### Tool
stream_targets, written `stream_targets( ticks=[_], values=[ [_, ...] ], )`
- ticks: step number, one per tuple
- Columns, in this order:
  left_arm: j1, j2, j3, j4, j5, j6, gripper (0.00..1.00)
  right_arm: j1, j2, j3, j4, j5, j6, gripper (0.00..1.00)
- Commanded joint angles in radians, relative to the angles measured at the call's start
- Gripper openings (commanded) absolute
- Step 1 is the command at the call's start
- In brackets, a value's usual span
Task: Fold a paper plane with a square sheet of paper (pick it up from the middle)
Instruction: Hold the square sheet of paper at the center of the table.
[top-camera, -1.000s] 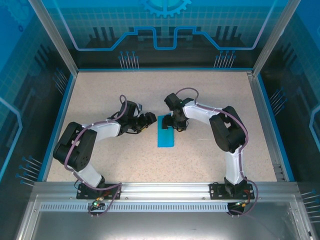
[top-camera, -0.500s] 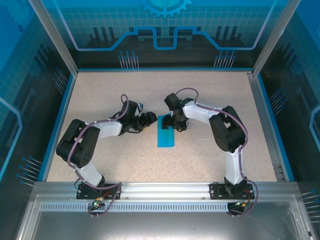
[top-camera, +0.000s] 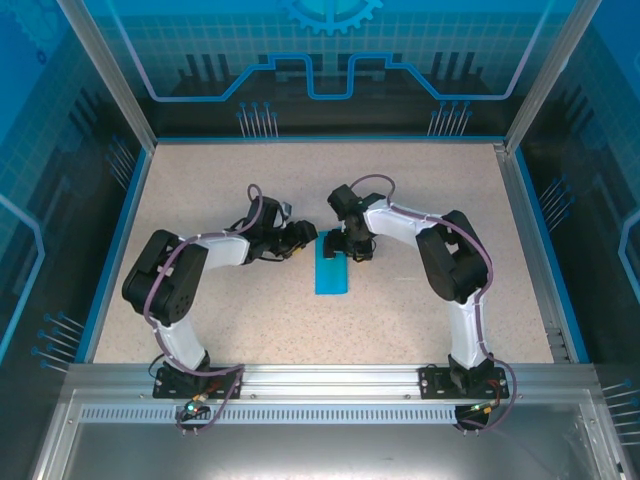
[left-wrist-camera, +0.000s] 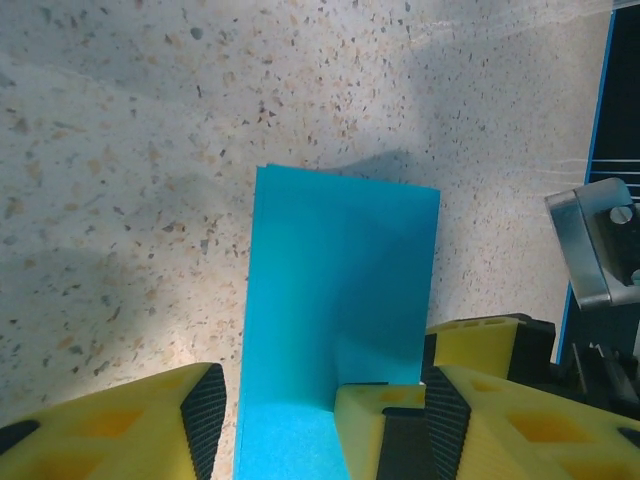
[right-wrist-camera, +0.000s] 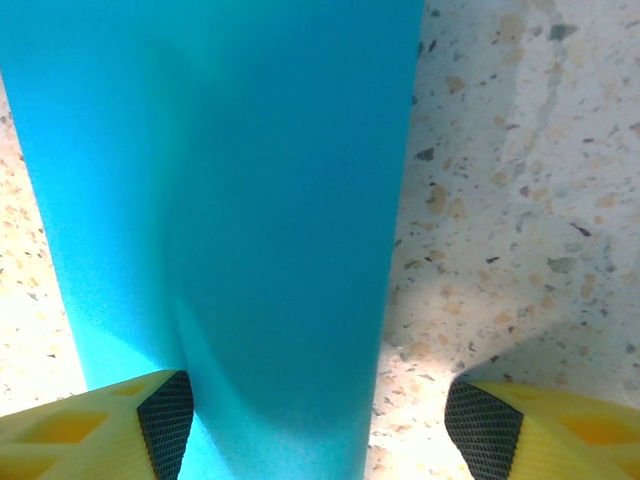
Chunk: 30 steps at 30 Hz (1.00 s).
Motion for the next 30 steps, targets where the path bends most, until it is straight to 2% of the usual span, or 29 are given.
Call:
stream_targets(
  ticks=[1,19,28,30],
  values=[
    [-0.007,0.022,0.031,-0.009,0.034,0.003,0.58,0.009,0.163,-0.067,0.06,-0.052,-0.02,0.75],
    [-0.007,0.036,0.039,-0.022,0.025,-0.008,0.54,0.009,0.172,-0.074,0.076,-0.081,-0.033,0.77],
    [-0.007,0.055,0.052,-0.018,0.054,-0.02,0.48,0.006,0.188,-0.065,0.062,-0.08,-0.017,0.76],
    [-0.007,0.059,0.056,-0.018,0.062,-0.024,0.44,0.006,0.194,-0.062,0.058,-0.082,-0.016,0.76]
  ],
)
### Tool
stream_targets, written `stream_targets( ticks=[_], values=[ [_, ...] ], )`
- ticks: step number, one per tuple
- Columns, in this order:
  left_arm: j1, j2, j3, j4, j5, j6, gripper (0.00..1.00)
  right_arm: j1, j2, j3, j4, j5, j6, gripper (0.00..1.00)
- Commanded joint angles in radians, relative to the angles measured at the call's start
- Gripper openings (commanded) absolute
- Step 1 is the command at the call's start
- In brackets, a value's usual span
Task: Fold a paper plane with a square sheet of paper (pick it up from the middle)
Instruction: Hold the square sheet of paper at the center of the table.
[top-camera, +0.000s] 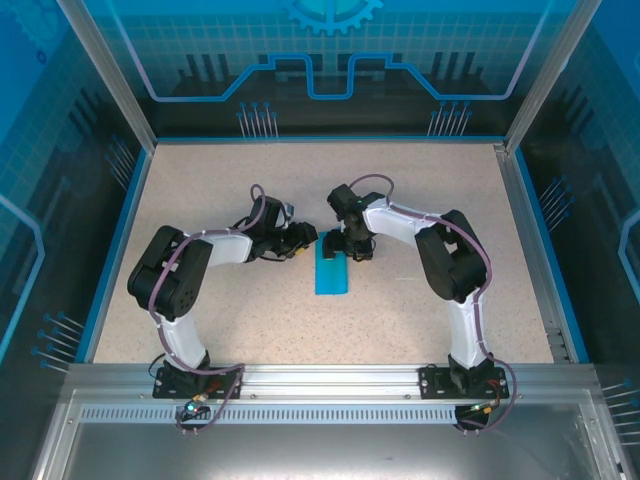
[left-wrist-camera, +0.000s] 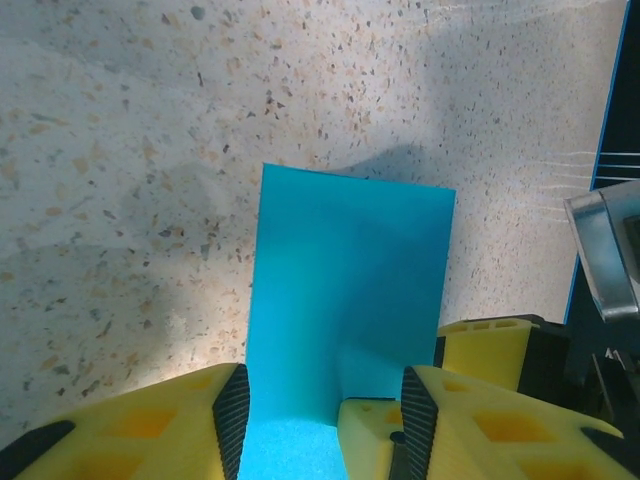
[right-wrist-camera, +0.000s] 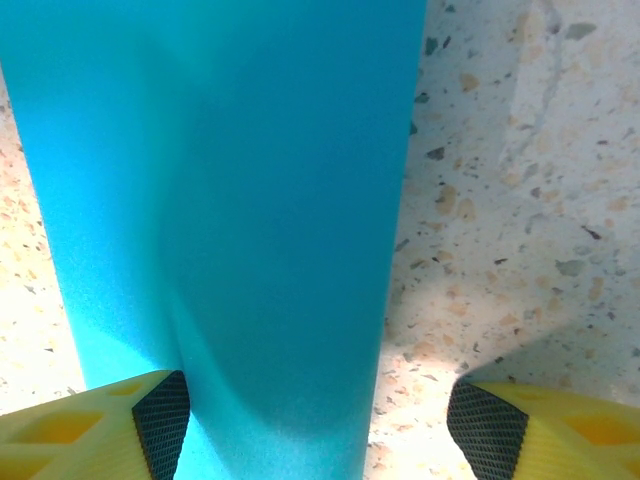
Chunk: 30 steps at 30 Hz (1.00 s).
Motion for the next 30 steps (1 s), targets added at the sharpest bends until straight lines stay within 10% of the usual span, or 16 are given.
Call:
stream_targets(
  ticks=[1,16,30],
  values=[
    [-0.007,0.019,0.033,-0.01,0.043,-0.016,0.42,0.006,0.184,-0.072,0.076,-0.075,0.005,0.76],
    [-0.012,0.086,0.116,-0.097,0.099,-0.013,0.11,0.01,0.199,-0.068,0.074,-0.076,0.011,0.75],
    [-0.026,0.147,0.187,-0.223,0.08,0.023,0.08,0.011,0.2,-0.07,0.072,-0.075,0.017,0.75]
  ],
)
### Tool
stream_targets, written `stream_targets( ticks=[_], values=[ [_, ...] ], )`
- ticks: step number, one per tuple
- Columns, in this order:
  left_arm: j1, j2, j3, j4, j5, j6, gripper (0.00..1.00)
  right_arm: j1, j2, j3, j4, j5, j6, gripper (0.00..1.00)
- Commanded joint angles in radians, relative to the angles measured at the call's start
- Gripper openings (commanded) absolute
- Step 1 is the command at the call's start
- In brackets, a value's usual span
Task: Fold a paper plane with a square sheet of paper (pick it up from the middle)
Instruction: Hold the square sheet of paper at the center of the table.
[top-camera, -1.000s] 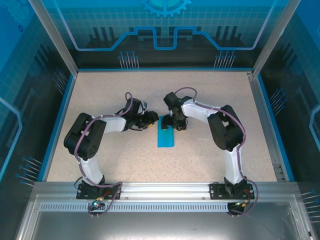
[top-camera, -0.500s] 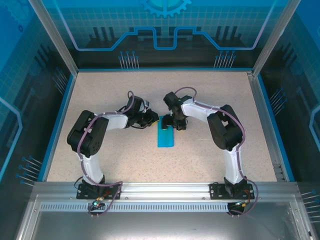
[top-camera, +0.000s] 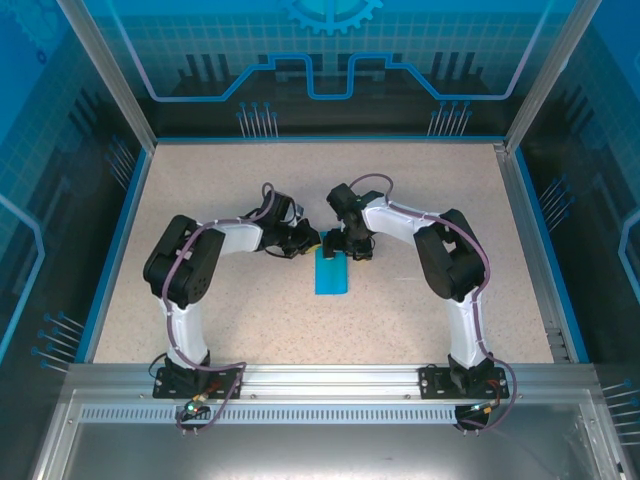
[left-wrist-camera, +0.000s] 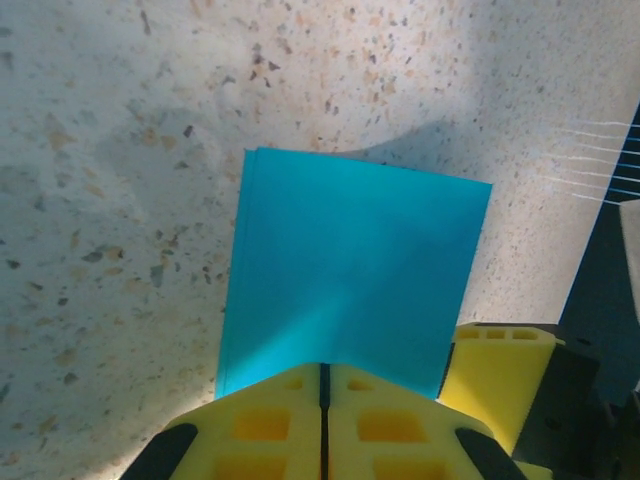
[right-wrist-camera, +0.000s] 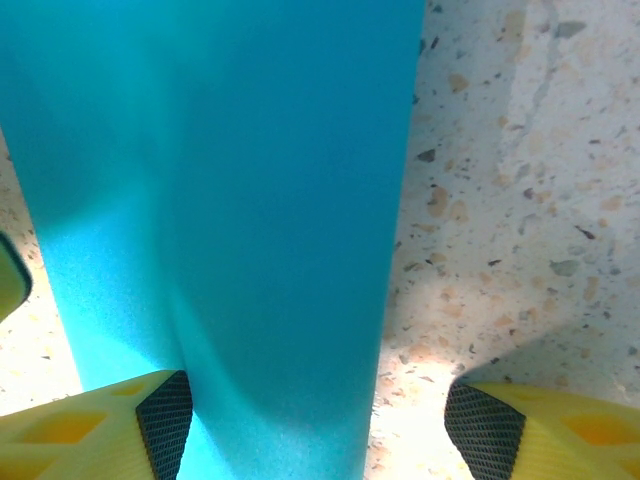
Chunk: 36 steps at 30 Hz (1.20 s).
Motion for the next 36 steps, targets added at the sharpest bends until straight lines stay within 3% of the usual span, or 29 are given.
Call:
stream_targets(
  ticks=[1,16,31,36],
  values=[
    [-0.012,0.024,0.035,-0.077,0.008,0.033,0.07,0.012,0.187,-0.085,0.095,-0.075,0.003,0.75],
    [-0.012,0.058,0.063,-0.212,-0.066,0.077,0.04,0.014,0.174,-0.077,0.092,-0.094,0.003,0.74],
    [-0.014,0.091,0.079,-0.244,-0.065,0.121,0.02,-0.032,-0.215,-0.157,0.221,-0.136,0.037,0.74],
    [-0.014,0.094,0.079,-0.258,-0.069,0.136,0.02,-0.023,-0.263,-0.207,0.319,-0.172,0.061,0.56]
  ],
)
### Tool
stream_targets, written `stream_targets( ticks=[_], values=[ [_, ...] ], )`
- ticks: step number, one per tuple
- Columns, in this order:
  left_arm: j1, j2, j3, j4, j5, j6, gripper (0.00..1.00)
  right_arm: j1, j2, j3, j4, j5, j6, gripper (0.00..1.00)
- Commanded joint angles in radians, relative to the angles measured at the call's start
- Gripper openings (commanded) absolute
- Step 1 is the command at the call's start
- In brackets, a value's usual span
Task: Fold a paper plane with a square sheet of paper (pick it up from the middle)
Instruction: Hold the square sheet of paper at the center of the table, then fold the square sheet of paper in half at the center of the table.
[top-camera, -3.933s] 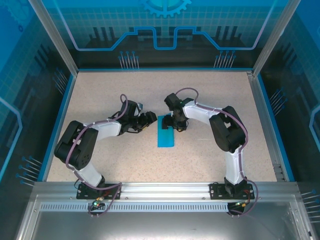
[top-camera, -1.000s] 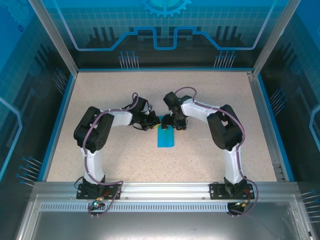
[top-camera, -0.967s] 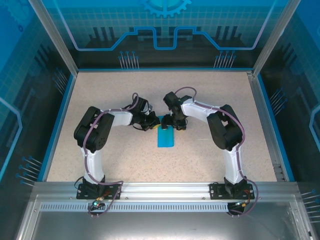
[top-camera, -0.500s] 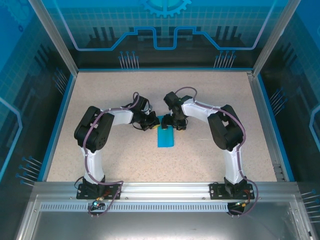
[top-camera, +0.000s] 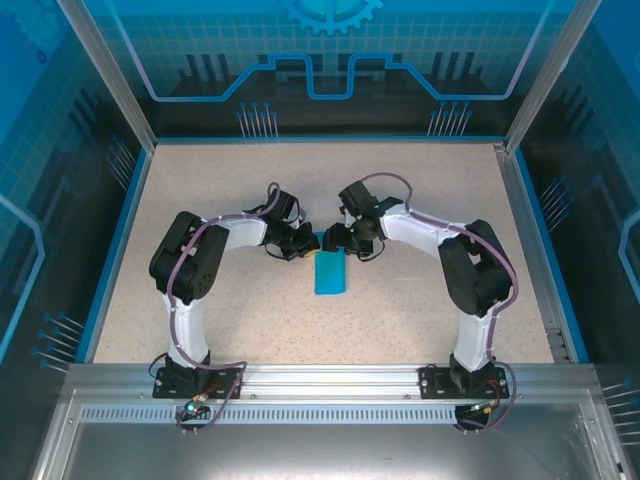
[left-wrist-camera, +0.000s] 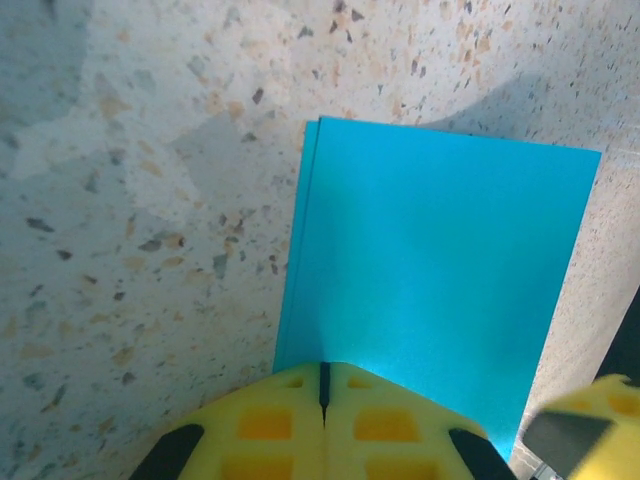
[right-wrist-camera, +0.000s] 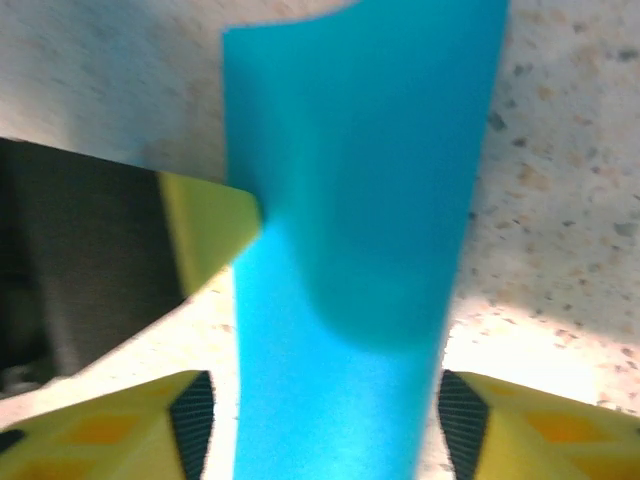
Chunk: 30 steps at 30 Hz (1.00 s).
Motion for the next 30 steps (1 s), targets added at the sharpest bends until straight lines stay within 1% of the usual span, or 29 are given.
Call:
stream_targets(
  ticks=[1,4,7,9,15,22,30],
  values=[
    [-0.007,0.052,0.002,-0.083,-0.043,0.035,0.02,0.001,-0.047,-0.036,0.098,-0.036,0.036,0.52],
    [-0.008,0.054,0.007,-0.091,-0.048,0.045,0.02,0.0,-0.06,-0.072,0.164,-0.054,0.044,0.41],
    [-0.008,0.057,0.014,-0.109,-0.054,0.062,0.01,-0.005,-0.026,-0.071,0.186,-0.11,0.046,0.28],
    [-0.009,0.06,0.024,-0.126,-0.062,0.078,0.01,-0.014,-0.004,-0.083,0.208,-0.145,0.053,0.25],
    [-0.009,0.067,0.036,-0.143,-0.065,0.095,0.0,-0.036,0.048,-0.098,0.242,-0.206,0.051,0.22],
    [-0.009,0.072,0.048,-0.169,-0.082,0.117,0.0,-0.052,0.062,-0.121,0.238,-0.203,0.043,0.22],
    [-0.009,0.077,0.061,-0.196,-0.103,0.134,0.0,-0.068,0.053,-0.172,0.267,-0.228,0.054,0.22]
  ],
)
